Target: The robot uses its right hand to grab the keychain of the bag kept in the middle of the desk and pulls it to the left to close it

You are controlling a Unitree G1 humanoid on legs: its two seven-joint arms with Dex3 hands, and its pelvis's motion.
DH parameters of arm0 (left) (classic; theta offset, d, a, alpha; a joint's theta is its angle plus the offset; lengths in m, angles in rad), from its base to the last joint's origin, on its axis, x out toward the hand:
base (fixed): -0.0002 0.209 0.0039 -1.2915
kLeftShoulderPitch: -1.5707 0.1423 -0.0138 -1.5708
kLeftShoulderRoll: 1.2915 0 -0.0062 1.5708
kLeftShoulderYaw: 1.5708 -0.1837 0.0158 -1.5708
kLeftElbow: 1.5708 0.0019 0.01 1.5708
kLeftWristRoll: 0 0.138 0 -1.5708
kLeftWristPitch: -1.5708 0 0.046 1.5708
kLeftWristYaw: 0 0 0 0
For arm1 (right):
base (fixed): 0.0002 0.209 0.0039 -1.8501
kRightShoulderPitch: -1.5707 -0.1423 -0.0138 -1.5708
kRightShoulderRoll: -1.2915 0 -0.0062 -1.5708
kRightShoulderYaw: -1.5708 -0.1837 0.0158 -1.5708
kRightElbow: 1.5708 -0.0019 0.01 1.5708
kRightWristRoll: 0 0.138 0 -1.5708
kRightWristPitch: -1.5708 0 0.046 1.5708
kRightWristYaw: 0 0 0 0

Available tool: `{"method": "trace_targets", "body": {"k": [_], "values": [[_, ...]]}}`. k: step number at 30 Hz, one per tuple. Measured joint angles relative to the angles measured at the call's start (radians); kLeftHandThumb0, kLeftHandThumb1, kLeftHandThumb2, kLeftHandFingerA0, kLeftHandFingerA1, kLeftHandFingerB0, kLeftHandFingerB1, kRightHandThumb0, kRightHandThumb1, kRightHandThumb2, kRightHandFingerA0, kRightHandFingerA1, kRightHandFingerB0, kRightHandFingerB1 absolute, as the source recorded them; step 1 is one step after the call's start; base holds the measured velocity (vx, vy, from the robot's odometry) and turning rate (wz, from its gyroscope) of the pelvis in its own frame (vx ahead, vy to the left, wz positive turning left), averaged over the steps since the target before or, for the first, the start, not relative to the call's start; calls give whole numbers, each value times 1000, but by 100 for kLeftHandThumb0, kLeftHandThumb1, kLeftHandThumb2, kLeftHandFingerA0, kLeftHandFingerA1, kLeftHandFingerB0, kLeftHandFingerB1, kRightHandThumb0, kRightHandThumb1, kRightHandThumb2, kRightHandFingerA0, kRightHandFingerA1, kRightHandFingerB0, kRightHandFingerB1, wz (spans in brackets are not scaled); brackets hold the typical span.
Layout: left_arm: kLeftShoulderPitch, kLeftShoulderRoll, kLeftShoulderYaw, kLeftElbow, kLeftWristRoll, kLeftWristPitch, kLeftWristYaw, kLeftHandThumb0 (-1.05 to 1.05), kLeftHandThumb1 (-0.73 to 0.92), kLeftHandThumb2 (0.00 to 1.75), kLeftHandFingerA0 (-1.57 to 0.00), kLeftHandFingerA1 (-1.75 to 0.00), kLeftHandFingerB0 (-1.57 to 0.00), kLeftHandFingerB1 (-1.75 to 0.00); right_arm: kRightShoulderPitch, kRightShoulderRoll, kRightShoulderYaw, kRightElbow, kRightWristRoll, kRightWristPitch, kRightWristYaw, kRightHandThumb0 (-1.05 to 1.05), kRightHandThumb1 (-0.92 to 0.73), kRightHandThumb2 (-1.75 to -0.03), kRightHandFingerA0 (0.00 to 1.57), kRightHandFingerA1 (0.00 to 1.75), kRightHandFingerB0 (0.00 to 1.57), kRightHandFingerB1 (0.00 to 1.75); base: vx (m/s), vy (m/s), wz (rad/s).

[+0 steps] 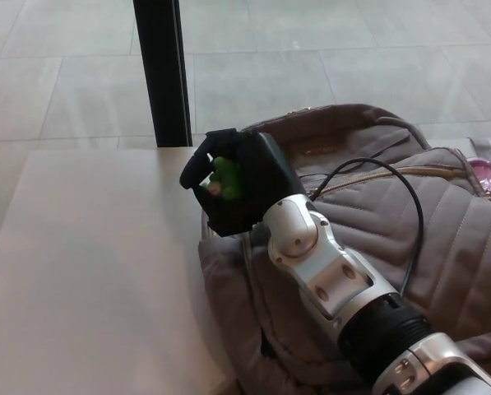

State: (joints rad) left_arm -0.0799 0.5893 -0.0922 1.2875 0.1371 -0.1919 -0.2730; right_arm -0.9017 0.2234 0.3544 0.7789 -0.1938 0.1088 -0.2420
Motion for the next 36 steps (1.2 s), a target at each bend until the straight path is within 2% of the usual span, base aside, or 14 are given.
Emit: {"method": "trace_targets", "body": {"k": [17, 18, 19, 20, 21, 23, 24, 25, 26, 27, 29, 33, 35, 36], "values": [[23, -6, 0, 11, 0, 0, 1, -63, 36, 91, -86, -96, -76, -89, 12, 0, 45, 0, 5, 0, -30, -28, -48, -117, 124, 137, 97, 118, 0, 0, 0], [26, -6, 0, 11, 0, 0, 1, -72, 54, 66, -95, -102, -86, -95, 14, 0, 49, -1, 5, 0, -32, -31, -56, -116, 82, 163, 72, 131, 0, 0, 0], [28, -7, 0, 11, 0, 0, 1, -74, 55, 67, -85, -111, -76, -100, 22, -2, 57, -10, 6, 0, -29, -34, -65, -95, 87, 166, 61, 98, 0, 0, 8], [32, -9, 3, 13, 0, -1, 2, -67, 59, 66, -83, -104, -71, -94, 54, -8, 80, -56, 8, -10, -14, -39, -71, -65, 69, 134, 39, 65, 0, 0, 0], [33, -9, 5, 12, -1, -2, 1, -69, 38, 95, -83, -101, -78, -94, 80, -12, 100, -95, 8, -17, 0, -55, -70, -63, 28, 62, 9, 29, 0, 0, 0], [31, -10, 10, 6, -2, -2, 0, -73, 38, 94, -80, -102, -82, -94, 104, -31, 125, -148, 5, -18, 21, -64, -68, -60, 12, 46, 1, 28, 0, 0, 0], [30, -11, 17, 3, -3, -2, -2, -71, 54, 64, -81, -108, -85, -93, 111, -52, 142, -188, 1, -18, 36, -83, -55, -94, 0, 17, 0, 11, 0, 0, 0], [29, -12, 21, 2, -4, -2, -3, -71, 39, 95, -86, -105, -75, -95, 114, -70, 152, -216, -3, -18, 46, -95, -57, -92, 0, 6, 0, 0, 0, 0, 0], [29, -13, 25, 1, -4, -2, -3, -69, 51, 70, -84, -113, -83, -97, 115, -92, 163, -250, -8, -16, 58, -91, -50, -83, 0, 0, 0, 1, 0, 0, 0], [29, -14, 27, 0, -4, -2, -4, -73, 38, 95, -81, -103, -76, -96, 115, -107, 169, -270, -12, -14, 64, -92, -65, -71, 0, 0, 0, 0, 0, 0, 0], [26, -17, 33, -7, -5, -2, -7, -68, 41, 98, -87, -102, -84, -94, 114, -166, 185, -338, -33, -9, 89, -105, -70, -61, 0, 0, 0, 0, 0, 0, 0], [24, -21, 38, -20, -5, -2, -11, -65, 52, 69, -78, -112, -76, -99, 108, -290, 196, -448, -72, 1, 138, -105, -67, -61, 0, 0, 0, 0, 0, 0, 0], [24, -23, 40, -27, -5, -2, -14, -73, 40, 96, -83, -103, -78, -95, 101, -377, 191, -506, -90, 9, 174, -100, -61, -73, 0, 0, 0, 0, 0, 0, 0], [24, -23, 40, -29, -5, -2, -14, -67, 52, 68, -83, -112, -79, -99, 99, -397, 189, -518, -93, 11, 183, -104, -67, -61, 0, 0, 0, 0, 0, 0, 0]]}}
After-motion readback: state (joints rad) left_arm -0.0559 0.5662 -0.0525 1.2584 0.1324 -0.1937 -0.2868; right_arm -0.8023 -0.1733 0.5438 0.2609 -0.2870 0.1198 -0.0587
